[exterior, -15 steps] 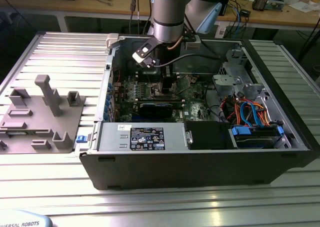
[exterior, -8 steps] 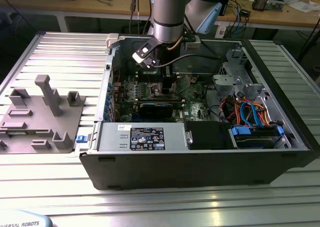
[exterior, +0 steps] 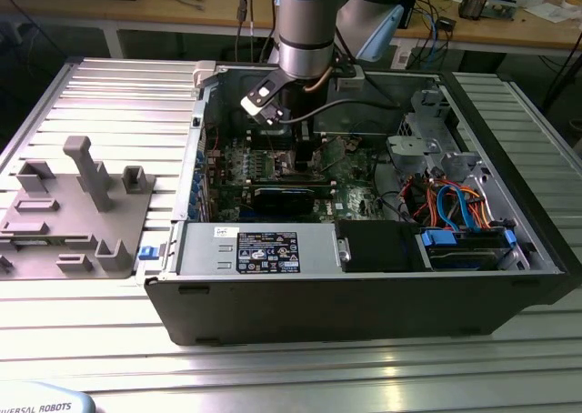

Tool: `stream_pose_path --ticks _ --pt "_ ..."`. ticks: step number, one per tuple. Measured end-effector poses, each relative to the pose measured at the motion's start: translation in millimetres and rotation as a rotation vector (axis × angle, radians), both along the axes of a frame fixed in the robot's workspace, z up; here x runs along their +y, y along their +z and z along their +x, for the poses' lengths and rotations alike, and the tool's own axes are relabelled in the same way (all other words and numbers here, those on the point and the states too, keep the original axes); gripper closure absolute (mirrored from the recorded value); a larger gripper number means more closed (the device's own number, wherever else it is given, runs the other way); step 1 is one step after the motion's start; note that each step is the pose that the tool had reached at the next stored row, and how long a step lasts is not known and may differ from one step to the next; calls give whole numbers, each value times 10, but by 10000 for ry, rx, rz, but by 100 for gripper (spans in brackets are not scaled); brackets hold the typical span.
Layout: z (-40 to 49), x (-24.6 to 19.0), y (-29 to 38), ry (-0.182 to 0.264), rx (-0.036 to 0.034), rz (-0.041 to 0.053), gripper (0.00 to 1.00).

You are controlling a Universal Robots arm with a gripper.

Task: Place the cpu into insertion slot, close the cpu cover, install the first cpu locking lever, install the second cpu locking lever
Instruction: 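Place the cpu into insertion slot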

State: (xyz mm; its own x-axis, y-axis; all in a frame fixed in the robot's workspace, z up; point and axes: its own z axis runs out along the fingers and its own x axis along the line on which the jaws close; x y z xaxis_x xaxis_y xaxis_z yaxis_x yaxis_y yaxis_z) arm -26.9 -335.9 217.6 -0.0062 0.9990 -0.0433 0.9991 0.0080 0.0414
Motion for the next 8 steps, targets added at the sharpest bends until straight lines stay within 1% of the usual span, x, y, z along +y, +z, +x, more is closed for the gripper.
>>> stream_pose_path --ticks 8 --pt "-1 0 -23 0 -1 2 46"
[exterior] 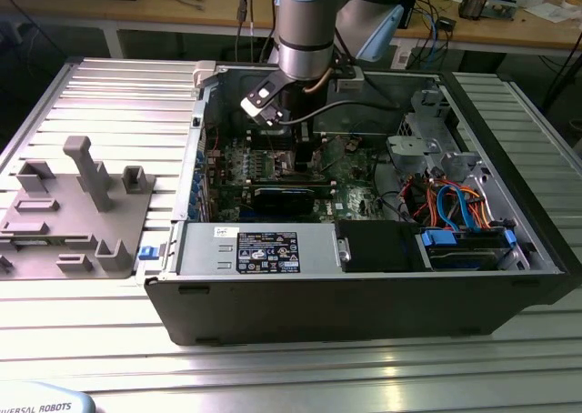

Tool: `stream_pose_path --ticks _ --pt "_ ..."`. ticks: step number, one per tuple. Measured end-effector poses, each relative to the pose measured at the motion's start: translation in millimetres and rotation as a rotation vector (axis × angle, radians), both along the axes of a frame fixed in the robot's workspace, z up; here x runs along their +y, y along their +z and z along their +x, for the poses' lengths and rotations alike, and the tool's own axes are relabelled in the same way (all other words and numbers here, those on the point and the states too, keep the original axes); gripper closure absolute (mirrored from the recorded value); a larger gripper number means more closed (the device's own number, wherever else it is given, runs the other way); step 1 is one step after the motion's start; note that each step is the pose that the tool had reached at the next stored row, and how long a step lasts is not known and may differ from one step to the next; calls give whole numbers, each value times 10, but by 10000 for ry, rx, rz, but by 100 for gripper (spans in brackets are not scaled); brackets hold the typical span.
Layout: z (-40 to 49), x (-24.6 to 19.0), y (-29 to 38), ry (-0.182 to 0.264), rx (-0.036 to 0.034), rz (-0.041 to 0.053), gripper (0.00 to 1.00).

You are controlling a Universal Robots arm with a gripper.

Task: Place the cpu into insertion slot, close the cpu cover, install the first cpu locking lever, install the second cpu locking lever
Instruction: 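Place the cpu into insertion slot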

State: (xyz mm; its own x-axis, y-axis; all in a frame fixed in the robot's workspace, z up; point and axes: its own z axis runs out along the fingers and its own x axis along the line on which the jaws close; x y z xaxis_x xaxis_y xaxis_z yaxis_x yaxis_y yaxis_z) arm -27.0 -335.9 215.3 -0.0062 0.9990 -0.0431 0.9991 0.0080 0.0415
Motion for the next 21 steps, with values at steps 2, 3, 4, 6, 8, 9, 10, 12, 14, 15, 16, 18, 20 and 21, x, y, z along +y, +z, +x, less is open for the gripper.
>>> stream_pose_path --ticks 2,3,4,6,8,9,10,12,14,15,16,18,20,21 --pt "-3 0 -8 -1 1 -1 46" --pt "-6 -1 -11 -3 1 -2 46" --pt "-11 -1 -13 -1 1 -1 46" --pt "-17 1 -16 -1 1 -2 46" --pt "-21 2 -19 0 1 -1 46" --pt "-22 3 -20 0 0 0 46" --pt "-24 8 -21 0 0 0 46" --pt "-27 21 -22 0 1 -1 46" --pt "-37 33 -23 0 1 -1 46" --pt "-41 36 -24 0 0 -1 46" --pt "-42 38 -25 0 0 0 46" --pt "-43 43 -26 1 1 -1 46" --pt "-43 60 -27 0 0 0 46" --pt "-44 75 -28 0 0 0 46"
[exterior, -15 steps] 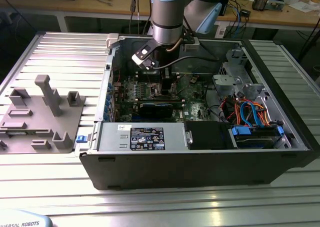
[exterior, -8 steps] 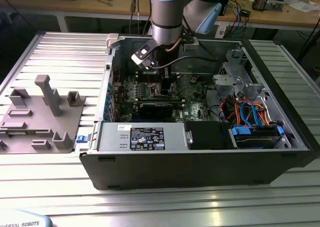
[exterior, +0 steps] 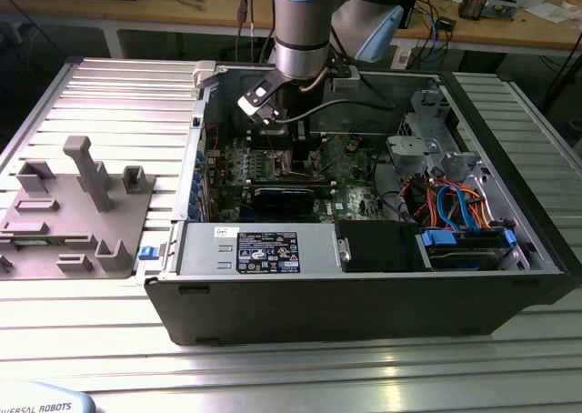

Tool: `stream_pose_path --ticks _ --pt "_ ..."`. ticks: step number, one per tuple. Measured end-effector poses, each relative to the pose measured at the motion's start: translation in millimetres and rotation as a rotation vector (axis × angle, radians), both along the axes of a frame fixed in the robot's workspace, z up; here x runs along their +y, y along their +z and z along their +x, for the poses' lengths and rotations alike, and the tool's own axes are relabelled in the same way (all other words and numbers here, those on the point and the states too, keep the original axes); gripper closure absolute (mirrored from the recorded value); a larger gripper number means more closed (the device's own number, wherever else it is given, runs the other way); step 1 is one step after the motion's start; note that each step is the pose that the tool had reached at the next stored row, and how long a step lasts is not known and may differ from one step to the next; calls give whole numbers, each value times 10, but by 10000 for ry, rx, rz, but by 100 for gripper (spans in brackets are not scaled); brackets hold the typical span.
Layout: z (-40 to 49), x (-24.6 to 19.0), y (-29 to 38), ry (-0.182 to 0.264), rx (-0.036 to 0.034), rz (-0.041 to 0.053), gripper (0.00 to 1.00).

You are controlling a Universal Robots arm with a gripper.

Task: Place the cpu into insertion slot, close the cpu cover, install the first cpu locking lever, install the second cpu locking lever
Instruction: 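Place the cpu into insertion slot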

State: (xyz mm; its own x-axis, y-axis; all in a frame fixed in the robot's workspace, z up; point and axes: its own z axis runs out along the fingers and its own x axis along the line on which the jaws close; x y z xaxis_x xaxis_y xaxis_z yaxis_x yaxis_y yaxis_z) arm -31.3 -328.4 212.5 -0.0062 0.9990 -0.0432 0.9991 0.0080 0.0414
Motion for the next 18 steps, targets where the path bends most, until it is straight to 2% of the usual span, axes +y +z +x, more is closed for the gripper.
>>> stream_pose_path --ticks 5,18 --pt "-7 26 -5 0 0 1 46" --pt "-18 27 -30 1 1 -1 46"
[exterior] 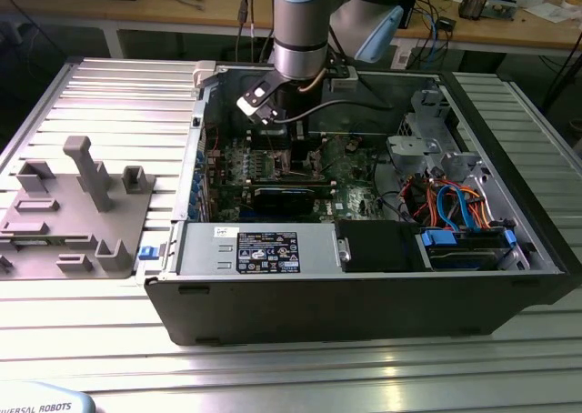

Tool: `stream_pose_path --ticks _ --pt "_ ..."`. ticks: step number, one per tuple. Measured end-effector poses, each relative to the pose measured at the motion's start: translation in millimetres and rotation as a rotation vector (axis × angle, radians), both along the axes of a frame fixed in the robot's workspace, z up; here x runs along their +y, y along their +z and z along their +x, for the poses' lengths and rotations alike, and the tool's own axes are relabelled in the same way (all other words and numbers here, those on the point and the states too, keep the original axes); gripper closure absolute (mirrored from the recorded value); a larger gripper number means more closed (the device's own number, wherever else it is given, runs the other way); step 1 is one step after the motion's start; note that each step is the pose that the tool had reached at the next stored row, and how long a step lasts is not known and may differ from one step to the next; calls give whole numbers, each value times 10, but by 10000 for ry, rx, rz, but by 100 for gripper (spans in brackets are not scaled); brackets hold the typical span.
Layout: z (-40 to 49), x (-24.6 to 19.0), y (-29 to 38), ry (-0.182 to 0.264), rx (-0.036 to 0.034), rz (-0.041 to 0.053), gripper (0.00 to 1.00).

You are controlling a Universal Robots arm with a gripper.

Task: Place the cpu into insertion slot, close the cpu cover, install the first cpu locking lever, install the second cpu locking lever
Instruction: 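Place the cpu into insertion slot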

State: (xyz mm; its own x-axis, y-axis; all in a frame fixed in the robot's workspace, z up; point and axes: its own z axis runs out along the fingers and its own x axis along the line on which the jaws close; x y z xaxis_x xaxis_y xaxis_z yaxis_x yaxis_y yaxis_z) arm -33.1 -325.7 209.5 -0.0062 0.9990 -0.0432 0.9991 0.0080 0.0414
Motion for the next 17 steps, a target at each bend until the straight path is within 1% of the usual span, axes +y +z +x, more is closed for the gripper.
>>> stream_pose_path --ticks 4,5,8,14,17 --pt "-2 4 -25 -2 -1 1 46" --pt "-3 21 -35 0 -1 1 46" --pt "-13 22 -50 -23 -1 -31 46" --pt "-18 22 -79 -372 0 -38 46" --pt "-19 21 -90 -403 1 -39 46"
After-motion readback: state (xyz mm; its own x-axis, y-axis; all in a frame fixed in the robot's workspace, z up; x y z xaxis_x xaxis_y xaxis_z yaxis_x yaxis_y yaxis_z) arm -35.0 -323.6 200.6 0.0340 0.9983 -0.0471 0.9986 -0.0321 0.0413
